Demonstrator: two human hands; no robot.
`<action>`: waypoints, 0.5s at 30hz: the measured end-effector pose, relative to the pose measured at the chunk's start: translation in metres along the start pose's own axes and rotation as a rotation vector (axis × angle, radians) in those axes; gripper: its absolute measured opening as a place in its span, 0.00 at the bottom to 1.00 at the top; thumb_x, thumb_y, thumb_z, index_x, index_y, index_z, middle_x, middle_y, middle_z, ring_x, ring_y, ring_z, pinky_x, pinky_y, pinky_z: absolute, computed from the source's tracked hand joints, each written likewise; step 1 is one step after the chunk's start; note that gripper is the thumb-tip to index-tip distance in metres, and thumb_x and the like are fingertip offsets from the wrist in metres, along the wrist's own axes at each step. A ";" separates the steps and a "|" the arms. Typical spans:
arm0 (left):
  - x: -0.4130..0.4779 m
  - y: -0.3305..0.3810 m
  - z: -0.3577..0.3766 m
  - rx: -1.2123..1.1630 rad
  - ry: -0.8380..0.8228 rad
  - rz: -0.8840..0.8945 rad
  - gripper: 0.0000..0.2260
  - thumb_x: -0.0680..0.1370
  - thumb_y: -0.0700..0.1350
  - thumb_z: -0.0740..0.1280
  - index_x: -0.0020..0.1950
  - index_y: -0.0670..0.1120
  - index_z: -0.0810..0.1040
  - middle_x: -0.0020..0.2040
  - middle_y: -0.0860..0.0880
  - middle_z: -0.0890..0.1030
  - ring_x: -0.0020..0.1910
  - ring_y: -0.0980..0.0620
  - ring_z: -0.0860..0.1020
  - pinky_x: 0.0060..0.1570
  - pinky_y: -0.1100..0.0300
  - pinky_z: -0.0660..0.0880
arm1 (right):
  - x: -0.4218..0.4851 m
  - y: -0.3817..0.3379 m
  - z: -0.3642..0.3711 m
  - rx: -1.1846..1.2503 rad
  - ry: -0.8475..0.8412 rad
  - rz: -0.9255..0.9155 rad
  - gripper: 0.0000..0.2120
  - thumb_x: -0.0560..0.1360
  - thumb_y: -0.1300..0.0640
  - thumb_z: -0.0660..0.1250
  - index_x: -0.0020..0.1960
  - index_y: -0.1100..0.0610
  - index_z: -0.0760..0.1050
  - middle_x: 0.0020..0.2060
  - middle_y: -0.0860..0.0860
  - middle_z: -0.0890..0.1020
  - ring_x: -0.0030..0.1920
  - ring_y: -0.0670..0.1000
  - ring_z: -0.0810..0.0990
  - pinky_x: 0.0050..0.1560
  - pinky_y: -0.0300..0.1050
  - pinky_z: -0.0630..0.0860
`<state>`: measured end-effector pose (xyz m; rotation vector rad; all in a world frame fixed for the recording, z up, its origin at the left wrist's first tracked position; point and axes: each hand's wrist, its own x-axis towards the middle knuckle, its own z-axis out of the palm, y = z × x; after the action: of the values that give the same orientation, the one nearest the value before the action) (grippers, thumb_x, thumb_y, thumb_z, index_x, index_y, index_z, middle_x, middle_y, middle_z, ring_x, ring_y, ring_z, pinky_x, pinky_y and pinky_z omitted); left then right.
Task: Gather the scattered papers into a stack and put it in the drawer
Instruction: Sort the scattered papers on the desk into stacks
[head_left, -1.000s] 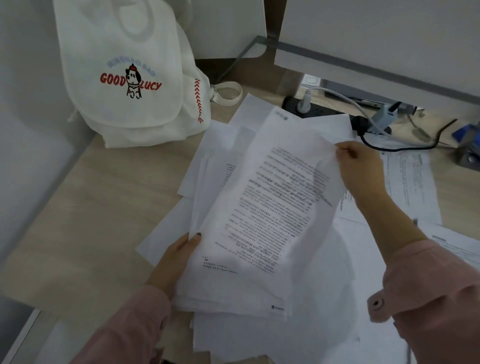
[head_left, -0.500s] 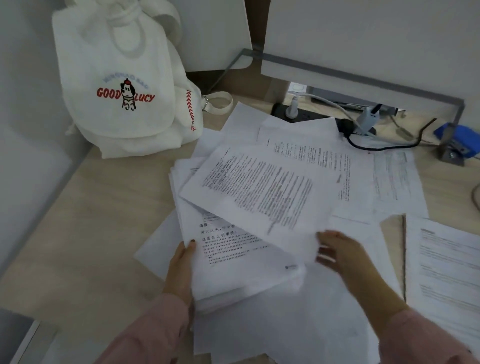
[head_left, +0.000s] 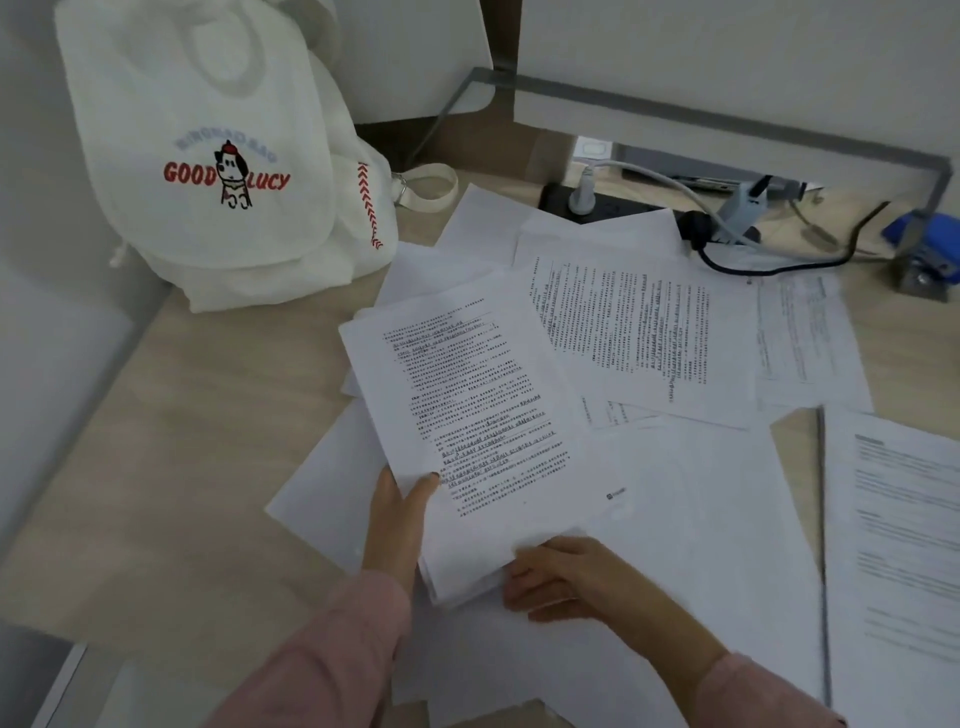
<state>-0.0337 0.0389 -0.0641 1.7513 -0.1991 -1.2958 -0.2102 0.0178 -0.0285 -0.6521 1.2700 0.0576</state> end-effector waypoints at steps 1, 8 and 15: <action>0.001 0.001 -0.001 0.013 0.009 0.003 0.13 0.75 0.37 0.64 0.59 0.47 0.72 0.50 0.50 0.79 0.48 0.51 0.78 0.42 0.59 0.74 | -0.001 -0.004 -0.010 -0.009 0.042 -0.014 0.10 0.75 0.55 0.65 0.44 0.61 0.80 0.38 0.56 0.85 0.36 0.49 0.84 0.41 0.41 0.80; 0.010 0.002 -0.014 0.116 0.073 0.010 0.13 0.75 0.37 0.62 0.59 0.46 0.74 0.51 0.46 0.79 0.49 0.45 0.78 0.47 0.53 0.74 | 0.011 -0.032 -0.134 0.029 0.942 -0.403 0.13 0.74 0.64 0.64 0.58 0.65 0.73 0.50 0.63 0.79 0.43 0.54 0.79 0.47 0.49 0.72; 0.015 -0.001 -0.018 0.129 0.099 -0.046 0.14 0.75 0.39 0.63 0.60 0.45 0.75 0.54 0.43 0.81 0.51 0.41 0.79 0.55 0.44 0.75 | 0.030 -0.063 -0.191 0.022 1.050 -0.287 0.26 0.74 0.58 0.66 0.70 0.62 0.64 0.65 0.60 0.73 0.64 0.60 0.72 0.63 0.49 0.67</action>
<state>-0.0129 0.0404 -0.0748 1.9350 -0.1907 -1.2496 -0.3409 -0.1351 -0.0561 -0.8772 2.1503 -0.6073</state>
